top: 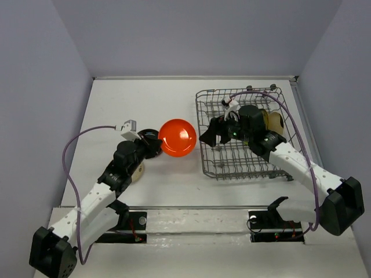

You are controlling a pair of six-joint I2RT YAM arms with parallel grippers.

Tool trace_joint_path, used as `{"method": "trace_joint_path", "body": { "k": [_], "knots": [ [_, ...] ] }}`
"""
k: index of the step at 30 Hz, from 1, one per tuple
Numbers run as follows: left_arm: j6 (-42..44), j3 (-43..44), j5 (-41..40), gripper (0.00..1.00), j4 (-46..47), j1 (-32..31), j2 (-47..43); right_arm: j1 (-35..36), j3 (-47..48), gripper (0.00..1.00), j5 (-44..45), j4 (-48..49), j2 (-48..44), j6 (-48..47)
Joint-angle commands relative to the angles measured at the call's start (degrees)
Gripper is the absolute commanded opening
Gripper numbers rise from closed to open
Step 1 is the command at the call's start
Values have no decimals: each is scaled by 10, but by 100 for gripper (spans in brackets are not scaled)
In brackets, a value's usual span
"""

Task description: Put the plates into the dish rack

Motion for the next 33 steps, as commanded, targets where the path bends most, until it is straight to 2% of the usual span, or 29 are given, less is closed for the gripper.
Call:
{"method": "trace_joint_path", "body": {
  "k": [1, 7, 10, 13, 14, 15, 16, 18, 19, 22, 23, 24, 25, 26, 27, 29, 33],
  "knots": [
    [53, 55, 31, 6, -34, -2, -41, 8, 34, 87, -19, 46, 14, -7],
    [65, 65, 113, 6, 5, -2, -51, 8, 46, 88, -59, 67, 62, 16],
    [73, 71, 163, 6, 23, -2, -35, 8, 40, 80, -112, 118, 70, 43],
    [77, 84, 185, 10, 29, -2, -22, 8, 40, 55, -156, 157, 79, 76],
    [79, 89, 189, 11, 29, -2, -21, 8, 43, 29, -161, 158, 81, 83],
    [81, 93, 192, 13, 27, -2, -21, 8, 46, 17, -159, 158, 82, 85],
    [86, 106, 198, 19, 17, -2, -21, 8, 46, 8, -154, 157, 80, 89],
    [108, 126, 200, 35, -15, -2, -20, 8, 45, 7, -126, 149, 68, 89],
    [122, 138, 202, 62, -35, -2, -16, 8, 46, 7, -109, 139, 59, 84],
    [184, 198, 185, 99, -115, -2, -8, -6, 74, 7, 21, 40, 21, 39],
    [199, 218, 179, 99, -129, -2, -9, -6, 81, 7, 58, 15, 11, 26],
    [227, 224, 171, 99, -151, -2, -12, -6, 89, 7, 151, -36, -4, -1],
    [242, 231, 147, 99, -165, -2, -12, -6, 106, 7, 207, -59, -9, -13],
    [253, 228, 131, 99, -171, -2, -19, -6, 113, 7, 267, -81, -13, -25],
    [263, 223, 112, 99, -174, -2, -22, -6, 119, 7, 373, -120, -13, -46],
    [273, 202, 68, 99, -174, -1, -30, -6, 137, 7, 499, -152, -10, -71],
    [280, 202, 68, 99, -189, 2, -26, -11, 147, 7, 638, -192, 2, -97]
  ]
}}
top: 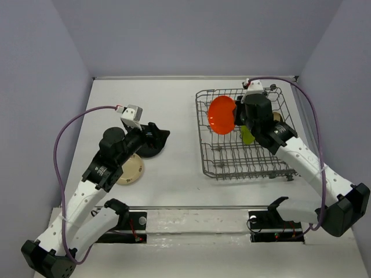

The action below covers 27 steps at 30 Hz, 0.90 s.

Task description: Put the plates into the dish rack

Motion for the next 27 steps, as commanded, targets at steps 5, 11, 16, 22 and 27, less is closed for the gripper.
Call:
{"method": "trace_joint_path", "body": {
  "k": [5, 11, 16, 22, 27],
  "knots": [
    [37, -8, -26, 99, -23, 7, -7, -10, 47, 7, 317, -103, 55, -76],
    [37, -9, -28, 99, -25, 9, -12, -15, 77, 7, 330, -129, 120, -86],
    [35, -9, -26, 99, -26, 13, -12, -21, 92, 7, 335, -132, 161, -91],
    [35, -9, -22, 99, -26, 16, -11, -21, 95, 7, 318, -131, 197, -91],
    [35, -9, -22, 99, -25, 18, -7, -21, 94, 7, 303, -131, 230, -82]
  ]
}}
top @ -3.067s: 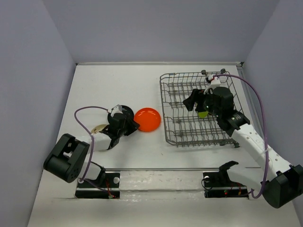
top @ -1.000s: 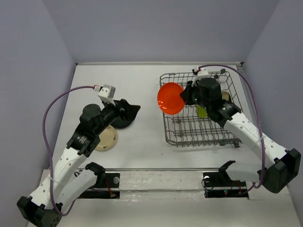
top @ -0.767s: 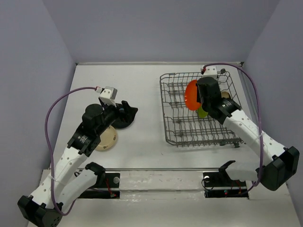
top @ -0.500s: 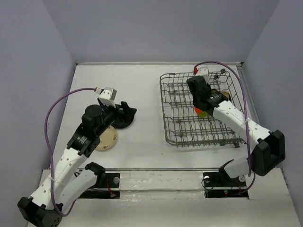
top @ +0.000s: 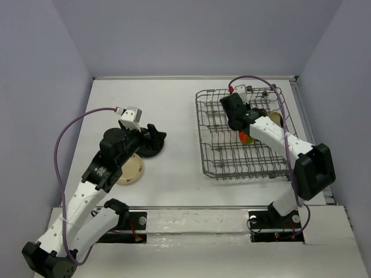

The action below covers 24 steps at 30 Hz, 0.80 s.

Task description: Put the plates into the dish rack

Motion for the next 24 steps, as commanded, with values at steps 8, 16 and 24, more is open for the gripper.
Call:
{"method": "trace_joint_path", "body": {
  "k": [8, 16, 24],
  "knots": [
    [10, -2, 4, 99, 11, 9, 5, -3, 30, 7, -9, 13, 51, 12],
    [6, 0, -17, 99, 0, 18, 24, -3, 21, 42, -7, 15, 50, 25],
    [-1, 7, -44, 99, -16, 47, 63, -8, 25, 68, -12, 17, 8, 21]
  ]
}}
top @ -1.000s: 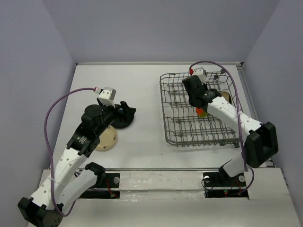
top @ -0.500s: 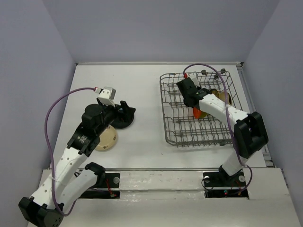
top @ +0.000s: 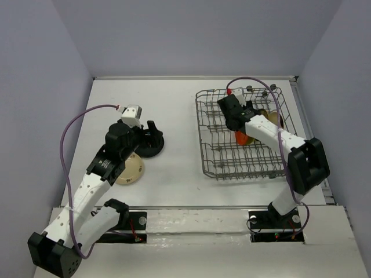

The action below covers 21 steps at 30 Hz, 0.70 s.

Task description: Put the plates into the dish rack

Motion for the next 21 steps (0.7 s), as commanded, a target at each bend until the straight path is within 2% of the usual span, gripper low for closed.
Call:
{"method": "trace_joint_path", "body": {
  "k": [1, 9, 12, 16, 21],
  "knots": [
    [0, 8, -16, 99, -2, 23, 20, -4, 24, 68, 5, 14, -46, 2],
    [-8, 14, -19, 99, -10, 79, 82, -4, 3, 71, -96, 24, -125, 22],
    [-9, 18, -16, 99, -15, 96, 122, 8, -32, 71, -173, 75, -192, 24],
    [-16, 20, -19, 99, -16, 127, 169, 14, -133, 70, -320, 184, -303, 55],
    [-48, 17, 14, 97, 11, 192, 210, 14, -197, 69, -416, 236, -351, 87]
  ]
}}
